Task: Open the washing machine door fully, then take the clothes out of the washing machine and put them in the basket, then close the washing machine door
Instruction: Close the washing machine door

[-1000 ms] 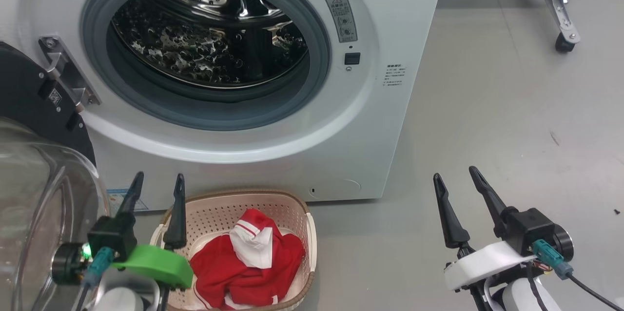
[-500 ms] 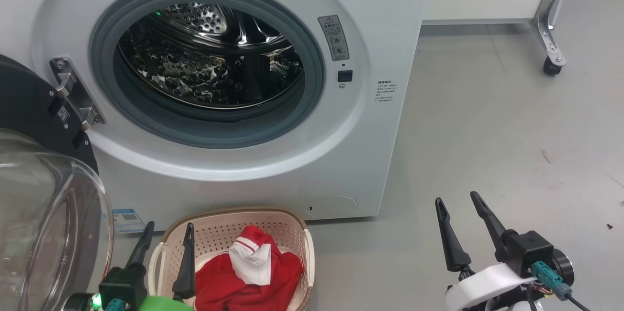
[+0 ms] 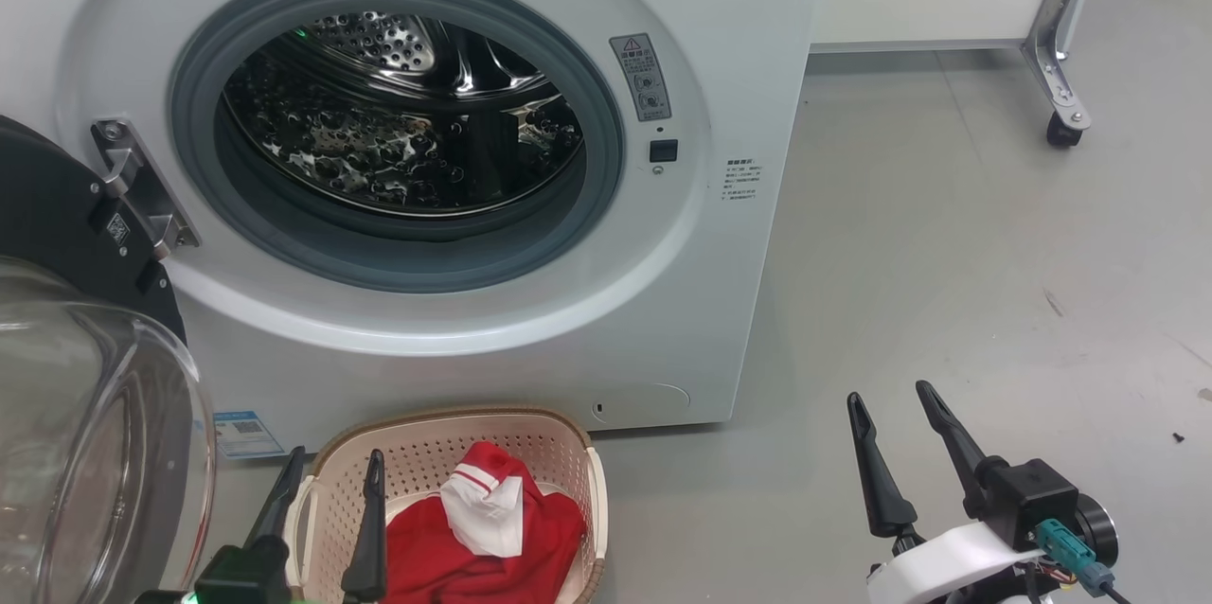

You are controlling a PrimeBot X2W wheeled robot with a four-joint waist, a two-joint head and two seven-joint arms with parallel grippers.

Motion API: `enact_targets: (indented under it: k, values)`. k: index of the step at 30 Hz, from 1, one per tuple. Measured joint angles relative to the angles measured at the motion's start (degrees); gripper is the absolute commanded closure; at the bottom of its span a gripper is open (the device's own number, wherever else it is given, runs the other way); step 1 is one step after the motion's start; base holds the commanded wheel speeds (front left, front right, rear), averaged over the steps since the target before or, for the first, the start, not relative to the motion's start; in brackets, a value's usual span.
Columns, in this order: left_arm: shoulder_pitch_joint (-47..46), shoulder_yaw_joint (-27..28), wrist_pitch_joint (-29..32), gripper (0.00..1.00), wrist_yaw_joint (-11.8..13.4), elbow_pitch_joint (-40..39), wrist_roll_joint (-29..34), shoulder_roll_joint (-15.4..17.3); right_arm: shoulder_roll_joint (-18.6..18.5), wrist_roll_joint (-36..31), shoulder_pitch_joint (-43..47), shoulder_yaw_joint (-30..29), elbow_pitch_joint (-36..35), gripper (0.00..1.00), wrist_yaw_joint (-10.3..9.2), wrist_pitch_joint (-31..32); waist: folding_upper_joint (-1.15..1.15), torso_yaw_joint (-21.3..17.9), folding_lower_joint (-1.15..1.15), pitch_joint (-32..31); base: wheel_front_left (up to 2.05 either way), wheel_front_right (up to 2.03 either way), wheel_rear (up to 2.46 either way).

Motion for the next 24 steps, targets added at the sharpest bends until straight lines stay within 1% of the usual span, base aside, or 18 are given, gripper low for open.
enact_targets:
  k: [24]
  values:
    - [2.93,-0.6,2.85,0.0,0.81,-5.99,1.21,0.33,0.05,-0.1,0.54,-0.04,-0.56,0.0,0.0,0.0,0.0,0.04,0.0,0.11,-0.05,0.05,0.0]
